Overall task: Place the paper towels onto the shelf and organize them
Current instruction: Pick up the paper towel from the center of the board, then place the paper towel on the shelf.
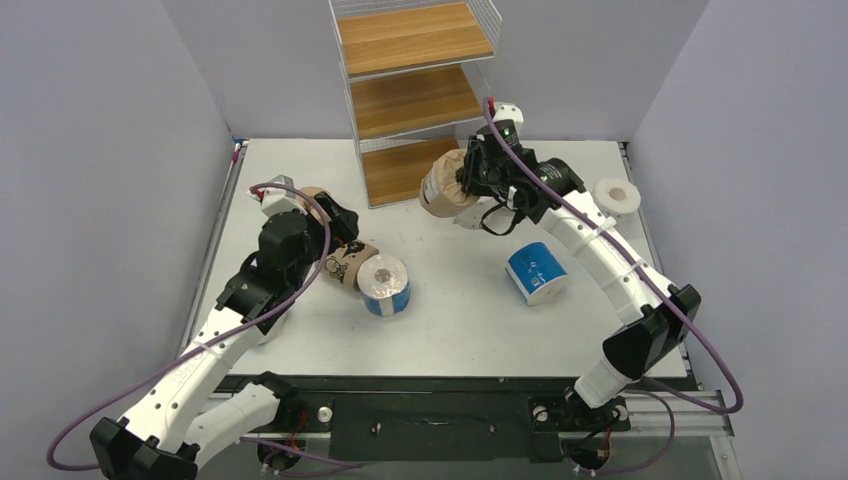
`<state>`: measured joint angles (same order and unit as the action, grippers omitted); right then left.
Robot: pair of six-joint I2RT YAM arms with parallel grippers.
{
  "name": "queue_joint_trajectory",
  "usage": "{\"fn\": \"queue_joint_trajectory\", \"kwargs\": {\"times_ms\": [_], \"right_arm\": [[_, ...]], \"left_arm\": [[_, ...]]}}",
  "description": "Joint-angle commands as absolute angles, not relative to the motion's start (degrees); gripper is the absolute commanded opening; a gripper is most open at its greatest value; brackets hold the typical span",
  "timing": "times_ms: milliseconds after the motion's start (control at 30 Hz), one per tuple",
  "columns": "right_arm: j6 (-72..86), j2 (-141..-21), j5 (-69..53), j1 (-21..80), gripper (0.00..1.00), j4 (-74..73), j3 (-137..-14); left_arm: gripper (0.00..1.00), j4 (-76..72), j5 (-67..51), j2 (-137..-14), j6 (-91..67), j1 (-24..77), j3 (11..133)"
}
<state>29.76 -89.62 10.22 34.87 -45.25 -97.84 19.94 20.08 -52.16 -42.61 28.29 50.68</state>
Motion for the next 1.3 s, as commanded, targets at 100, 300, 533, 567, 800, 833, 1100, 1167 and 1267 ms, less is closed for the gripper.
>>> {"fn": "queue_joint_trajectory", "kwargs": {"times_ms": [100, 300, 533, 567, 800, 833, 1100, 1167, 1267], "right_arm": [[33.1, -97.3, 11.9, 33.1, 0.27, -42.3, -113.0], [35.0, -106.0, 11.9, 32.3, 0.27, -44.7, -126.6], [38.3, -110.8, 12.5, 32.4, 0.29, -43.8, -133.2], [38.6, -111.0, 12.5, 32.4, 0.29, -43.5, -133.3], [41.6, -112.4, 11.8, 33.2, 0.31, -41.0, -134.5], [42.1, -112.7, 11.4, 33.4, 0.32, -41.0, -135.0], [43.8, -115.2, 9.3, 34.0, 0.35, -40.4, -136.8], [44.0, -115.4, 9.1, 34.1, 0.37, -40.3, -136.8], [44.3, -115.7, 8.6, 34.1, 0.38, -40.0, -136.8]], "left_arm": [[0.96, 8.5, 20.7, -51.7, -41.0, 27.4, 52.9], [0.96, -4.4, 16.1, -53.5, -34.5, 27.4, 52.2], [0.96, -22.6, 11.5, -58.1, -25.3, 27.5, 48.7], [0.96, -23.4, 10.6, -59.8, -23.4, 27.5, 49.7], [0.96, -27.2, 6.1, -67.3, -12.4, 28.2, 54.7], [0.96, -27.8, 5.8, -68.2, -11.4, 28.3, 54.7], [0.96, -32.8, 1.9, -73.1, -1.2, 29.2, 55.9], [0.96, -33.2, 1.1, -74.1, -0.4, 29.4, 56.5], [0.96, -33.8, 0.1, -76.0, 1.9, 29.7, 57.5]]}}
